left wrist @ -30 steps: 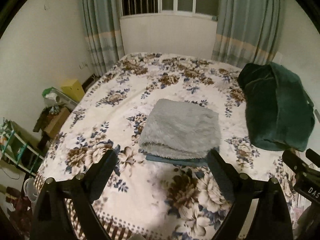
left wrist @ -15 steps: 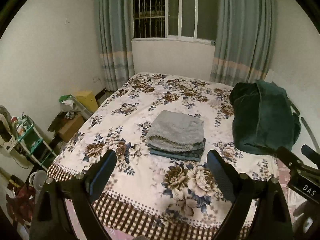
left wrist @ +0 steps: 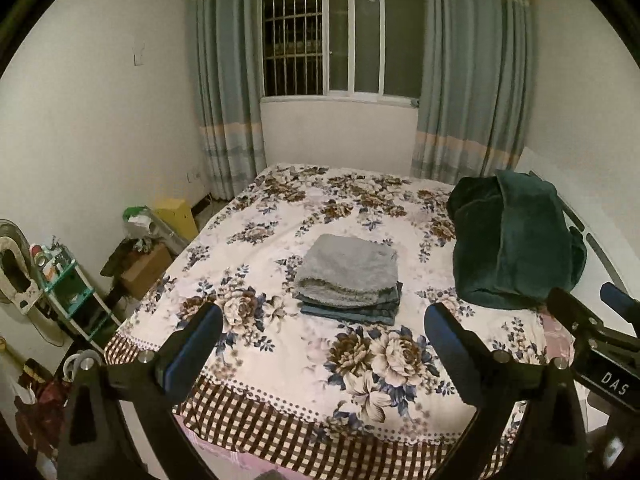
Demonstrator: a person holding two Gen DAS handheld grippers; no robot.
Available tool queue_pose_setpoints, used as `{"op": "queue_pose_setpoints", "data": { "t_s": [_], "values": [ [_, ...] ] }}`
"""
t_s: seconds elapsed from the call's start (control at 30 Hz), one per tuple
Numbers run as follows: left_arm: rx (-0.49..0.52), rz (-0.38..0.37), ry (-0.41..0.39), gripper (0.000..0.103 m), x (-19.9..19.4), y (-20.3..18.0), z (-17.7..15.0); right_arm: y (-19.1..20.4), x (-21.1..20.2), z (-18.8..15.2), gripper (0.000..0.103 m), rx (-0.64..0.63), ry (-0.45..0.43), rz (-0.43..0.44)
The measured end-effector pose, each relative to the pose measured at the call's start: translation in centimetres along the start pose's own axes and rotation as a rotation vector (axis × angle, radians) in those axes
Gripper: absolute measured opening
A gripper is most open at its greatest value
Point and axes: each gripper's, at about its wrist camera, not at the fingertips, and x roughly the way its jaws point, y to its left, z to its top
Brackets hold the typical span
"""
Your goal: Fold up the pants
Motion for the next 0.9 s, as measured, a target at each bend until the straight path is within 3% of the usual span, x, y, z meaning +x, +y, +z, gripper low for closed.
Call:
{"op": "queue_pose_setpoints", "data": {
  "t_s": [0.9],
  "values": [
    [-0.002,0.021,-0.005,0.103,-1.7,0.4,-1.0,2.3,-0.6,-0.4,0.103,-0.014,0.002,0.034]
  ]
}}
